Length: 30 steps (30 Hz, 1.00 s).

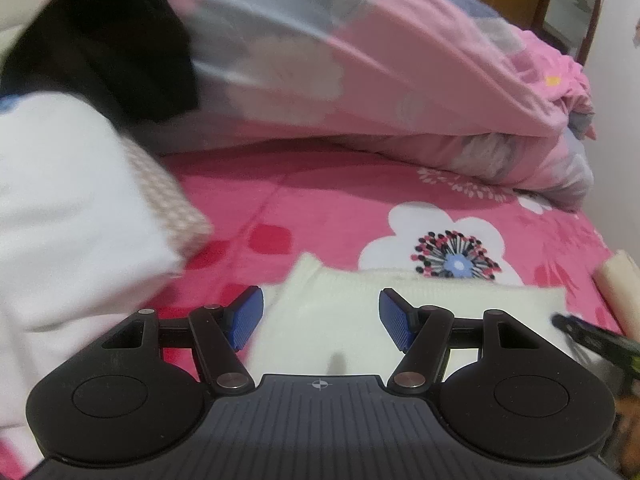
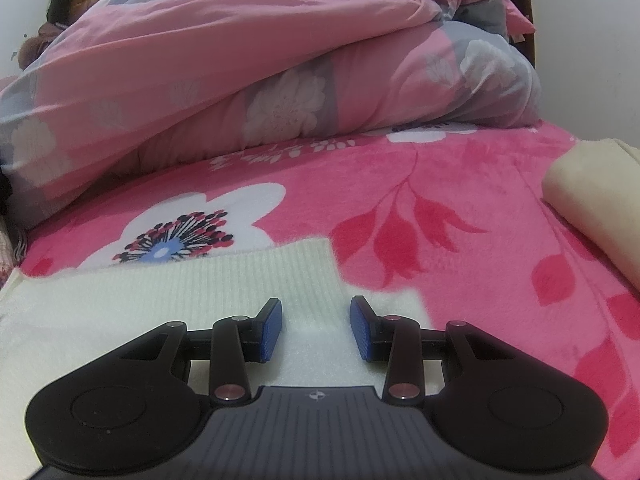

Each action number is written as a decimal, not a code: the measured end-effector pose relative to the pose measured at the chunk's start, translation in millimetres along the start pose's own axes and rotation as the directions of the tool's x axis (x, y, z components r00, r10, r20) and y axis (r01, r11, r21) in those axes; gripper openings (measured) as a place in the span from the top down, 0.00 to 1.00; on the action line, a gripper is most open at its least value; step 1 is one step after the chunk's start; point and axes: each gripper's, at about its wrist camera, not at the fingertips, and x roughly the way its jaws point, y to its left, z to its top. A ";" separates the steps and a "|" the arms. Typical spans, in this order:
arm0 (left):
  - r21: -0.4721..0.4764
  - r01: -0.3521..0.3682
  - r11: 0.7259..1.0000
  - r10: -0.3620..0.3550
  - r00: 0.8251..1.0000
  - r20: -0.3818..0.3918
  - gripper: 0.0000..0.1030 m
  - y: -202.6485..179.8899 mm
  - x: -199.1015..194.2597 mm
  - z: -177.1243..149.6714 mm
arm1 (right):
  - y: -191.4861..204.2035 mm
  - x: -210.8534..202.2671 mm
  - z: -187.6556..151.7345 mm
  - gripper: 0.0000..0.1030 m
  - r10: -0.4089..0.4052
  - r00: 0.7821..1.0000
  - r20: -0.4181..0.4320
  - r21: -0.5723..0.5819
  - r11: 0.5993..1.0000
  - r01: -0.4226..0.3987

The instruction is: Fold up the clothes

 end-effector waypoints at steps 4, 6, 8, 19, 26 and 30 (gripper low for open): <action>0.068 -0.012 0.998 0.004 0.993 0.117 0.38 11.2 -72.8 11.1 | 0.3 1.1 1.0 0.61 -0.001 1.000 -0.007 0.001 1.000 0.001; 0.112 -0.017 0.994 -0.003 0.985 0.173 0.37 15.6 -109.4 19.8 | 0.0 0.7 1.3 0.61 0.002 1.000 -0.008 0.005 1.000 -0.002; 0.149 -0.026 0.988 -0.006 0.978 0.209 0.34 20.9 -139.2 24.9 | -0.2 0.6 2.1 0.61 0.006 1.000 -0.013 0.009 1.000 -0.005; 0.076 0.017 0.997 -0.022 0.998 0.067 0.34 56.8 -108.9 -56.9 | 25.6 -47.1 11.8 0.58 0.044 0.998 -0.042 -0.051 0.998 -0.046; 0.058 0.017 0.998 -0.018 1.000 0.017 0.41 55.2 -64.6 -91.8 | 69.6 -125.4 -21.6 0.58 0.071 0.997 -0.021 -0.198 0.977 -0.074; 0.036 0.017 0.999 -0.015 0.998 -0.053 0.40 65.8 -43.2 -111.0 | 55.1 -125.5 -48.0 0.59 0.009 0.998 -0.059 -0.156 0.988 -0.018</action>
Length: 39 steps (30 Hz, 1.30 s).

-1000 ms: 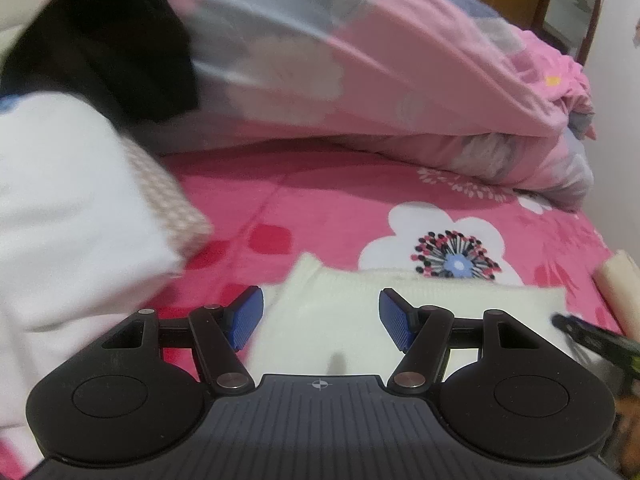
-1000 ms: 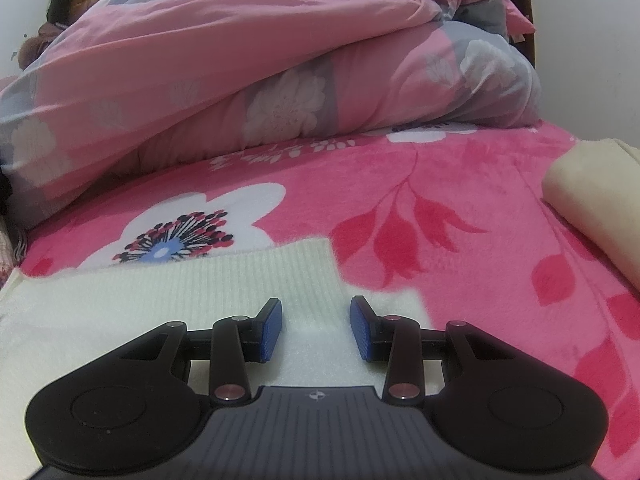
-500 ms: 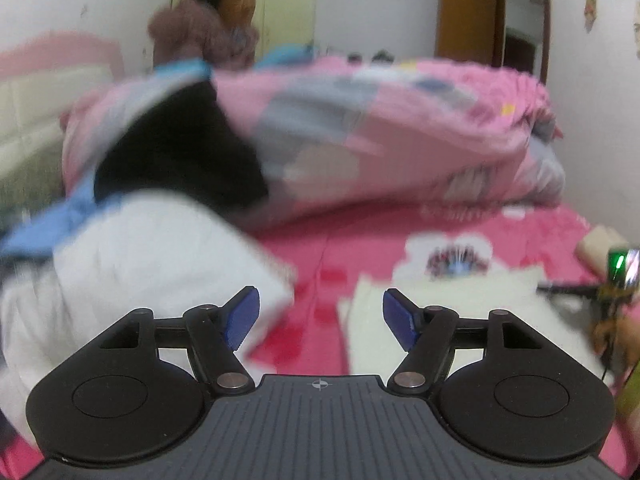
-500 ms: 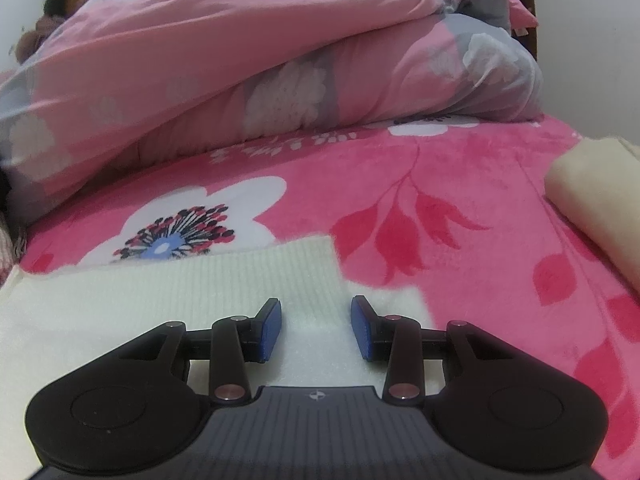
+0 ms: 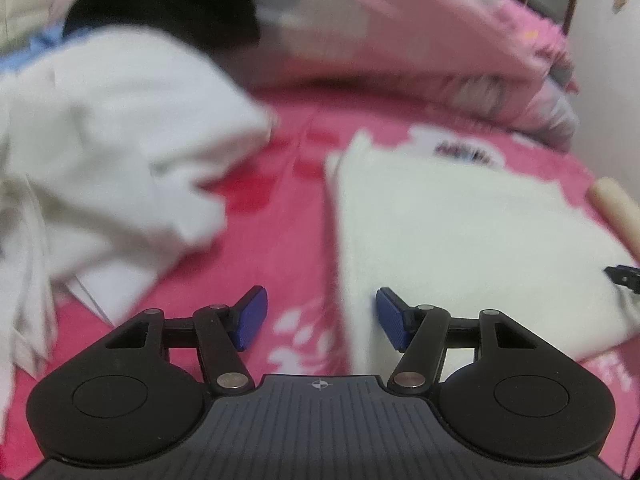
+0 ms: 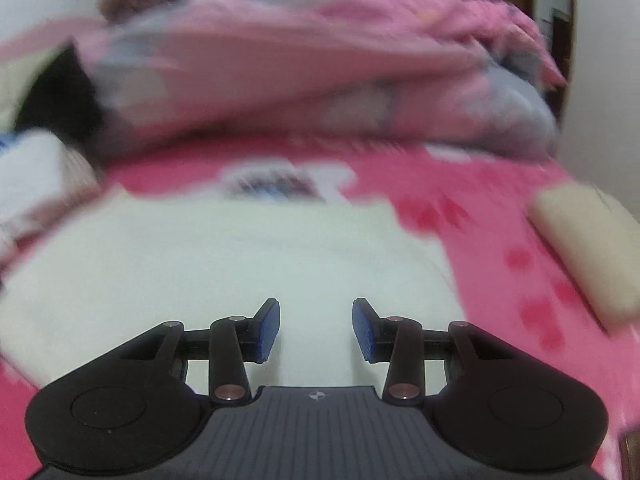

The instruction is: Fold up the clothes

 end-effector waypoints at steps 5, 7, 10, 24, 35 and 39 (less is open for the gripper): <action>-0.069 0.043 0.997 -0.044 0.999 -0.014 0.41 15.0 -5.5 3.2 | -13.4 5.5 -5.6 0.61 -0.027 0.998 -0.060 0.077 0.997 0.031; -0.058 0.039 0.998 -0.040 0.999 0.001 0.41 16.6 -17.8 8.4 | -4.2 -9.4 2.9 0.63 -0.036 0.999 -0.024 0.050 0.998 0.037; 0.020 -0.022 1.000 0.020 0.997 0.075 0.43 16.7 -53.0 26.8 | 3.4 -32.6 3.3 0.63 -0.030 0.999 0.027 0.037 0.999 0.029; 0.407 -0.073 0.910 -0.038 0.966 0.257 0.34 -51.4 -112.2 37.2 | 37.2 -56.2 -37.7 0.62 0.034 0.990 0.138 -0.036 0.999 -0.030; 0.549 0.005 0.836 -0.076 0.991 0.106 0.34 -121.1 -15.4 -64.6 | 53.3 -41.8 -58.6 0.61 -0.024 0.998 0.062 -0.087 0.996 0.030; 0.491 0.055 0.869 -0.106 0.991 0.077 0.33 -108.7 -15.5 -60.2 | 76.7 -58.2 -49.9 0.61 0.055 0.987 0.154 -0.130 0.991 -0.035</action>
